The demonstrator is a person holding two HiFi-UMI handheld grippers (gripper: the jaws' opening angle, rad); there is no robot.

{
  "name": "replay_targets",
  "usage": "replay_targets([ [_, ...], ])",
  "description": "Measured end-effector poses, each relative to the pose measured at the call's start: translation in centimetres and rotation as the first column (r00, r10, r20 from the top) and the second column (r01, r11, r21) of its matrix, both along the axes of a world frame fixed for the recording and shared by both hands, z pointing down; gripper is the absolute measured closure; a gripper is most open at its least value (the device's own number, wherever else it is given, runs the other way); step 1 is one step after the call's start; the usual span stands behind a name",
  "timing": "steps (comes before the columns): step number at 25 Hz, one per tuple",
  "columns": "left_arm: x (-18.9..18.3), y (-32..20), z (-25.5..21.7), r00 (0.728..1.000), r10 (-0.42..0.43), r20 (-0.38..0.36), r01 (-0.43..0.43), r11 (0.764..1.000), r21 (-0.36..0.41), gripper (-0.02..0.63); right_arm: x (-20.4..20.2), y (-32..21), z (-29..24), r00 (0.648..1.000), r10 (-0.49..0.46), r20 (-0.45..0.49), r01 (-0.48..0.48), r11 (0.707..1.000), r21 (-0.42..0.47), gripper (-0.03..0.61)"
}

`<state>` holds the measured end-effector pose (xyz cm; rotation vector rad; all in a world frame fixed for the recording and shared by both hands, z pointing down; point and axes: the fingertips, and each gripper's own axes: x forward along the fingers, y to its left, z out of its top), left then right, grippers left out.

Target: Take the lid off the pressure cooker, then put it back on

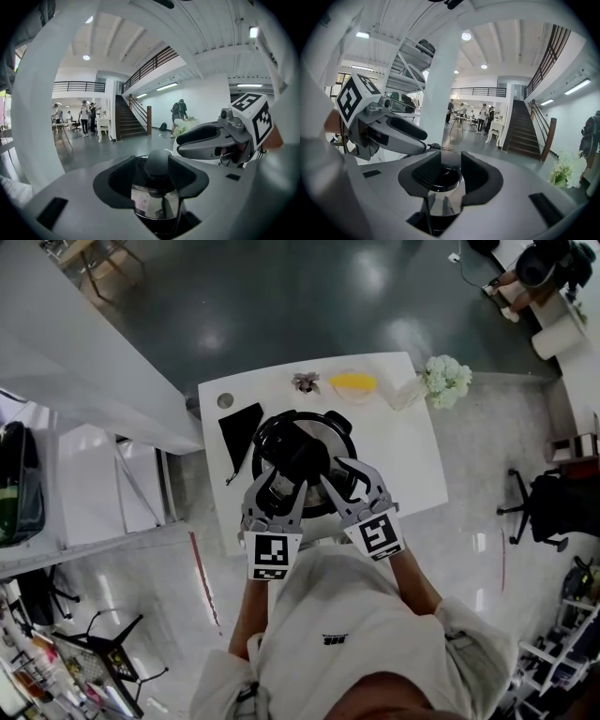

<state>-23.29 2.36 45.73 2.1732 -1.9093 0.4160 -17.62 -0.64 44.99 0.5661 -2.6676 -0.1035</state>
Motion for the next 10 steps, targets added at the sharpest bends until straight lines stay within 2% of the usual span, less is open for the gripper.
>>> replay_targets([
  [10,-0.47,-0.84,-0.2,1.0,0.004,0.027,-0.005,1.0,0.012,0.39,0.29,-0.68,-0.22,1.0,0.023,-0.006,-0.023,1.0,0.002,0.445],
])
